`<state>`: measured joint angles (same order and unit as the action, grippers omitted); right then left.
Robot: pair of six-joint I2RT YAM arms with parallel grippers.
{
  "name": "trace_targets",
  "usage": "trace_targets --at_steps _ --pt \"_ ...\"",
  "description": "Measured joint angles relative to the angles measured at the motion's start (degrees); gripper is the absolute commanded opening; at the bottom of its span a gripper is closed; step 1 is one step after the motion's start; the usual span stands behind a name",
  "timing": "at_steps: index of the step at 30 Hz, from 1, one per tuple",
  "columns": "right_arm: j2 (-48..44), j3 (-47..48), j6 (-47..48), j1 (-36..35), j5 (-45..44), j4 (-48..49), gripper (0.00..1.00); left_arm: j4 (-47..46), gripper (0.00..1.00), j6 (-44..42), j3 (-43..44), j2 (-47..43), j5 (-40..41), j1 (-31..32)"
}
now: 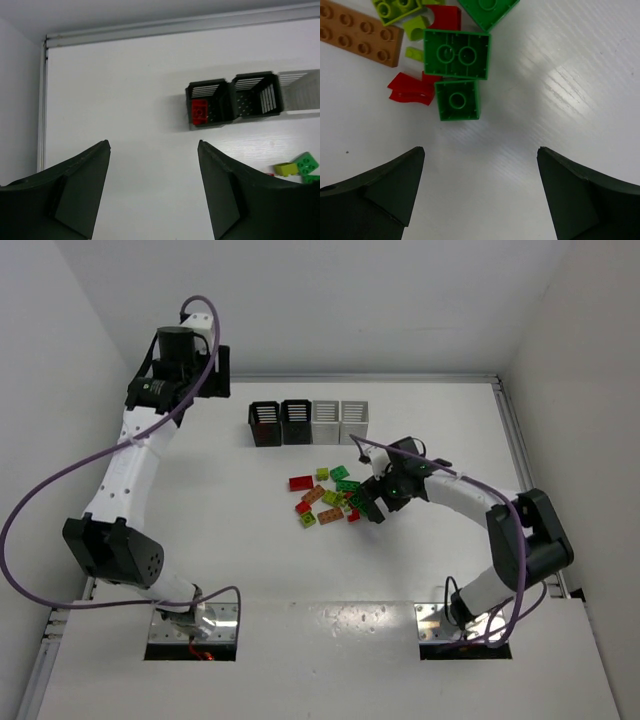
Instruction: Sort the legos into containers by color
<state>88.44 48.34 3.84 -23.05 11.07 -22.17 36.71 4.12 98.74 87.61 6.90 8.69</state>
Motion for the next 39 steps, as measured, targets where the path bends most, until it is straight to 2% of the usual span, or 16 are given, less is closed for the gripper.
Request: trace_targets --at_steps 1,5,17,21,23,24,27,29,30,33,36,39 --pt "0.76 0.00 0.00 -0.59 -1.14 0.83 0.94 0.11 0.77 0.04 -0.96 0.02 -0.02 -0.96" --pt "4.02 0.02 -0.07 -2.25 -4.72 2.82 0.84 1.25 0.77 0.11 -3.91 0.09 -0.15 -2.89" --pt "10.69 3.06 0.04 -5.68 -7.89 4.15 0.83 0.35 0.77 0.46 -6.12 0.02 -1.62 -4.63" --pt "12.41 5.05 0.00 -6.19 -7.69 4.15 0.70 0.02 0.77 0.46 -7.48 0.02 -1.99 -4.68" --pt "13.35 6.14 -0.26 -6.43 -7.58 4.39 0.55 -0.02 0.77 0.48 -8.00 0.02 -2.05 -4.68" --pt "13.55 6.32 -0.13 -6.47 -7.52 4.50 0.55 0.02 0.77 0.46 -8.15 0.02 -2.08 -4.68" --pt "14.03 6.78 -0.26 -6.60 -7.48 5.18 0.46 -0.37 0.77 0.44 -8.68 -0.02 -2.23 -4.68" --pt "14.05 6.78 -0.37 -6.73 -7.43 5.40 0.34 -0.59 0.77 0.44 -9.09 -0.02 -2.34 -4.79" --pt "14.05 6.78 -0.37 -6.80 -7.48 5.46 0.24 -0.74 0.77 0.44 -9.35 -0.02 -2.40 -4.87" --pt "13.79 6.84 -0.17 -6.78 -7.67 5.07 0.07 -1.11 0.77 0.44 -10.10 -0.02 -2.45 -5.05" --pt "11.43 6.84 0.28 -6.29 -7.02 1.70 0.06 -1.42 0.77 0.44 -10.88 -0.13 -2.67 -5.07" --pt "5.27 7.41 1.16 -5.88 -6.21 -2.99 0.05 -1.53 0.78 0.42 -11.28 -0.24 -2.82 -5.07"
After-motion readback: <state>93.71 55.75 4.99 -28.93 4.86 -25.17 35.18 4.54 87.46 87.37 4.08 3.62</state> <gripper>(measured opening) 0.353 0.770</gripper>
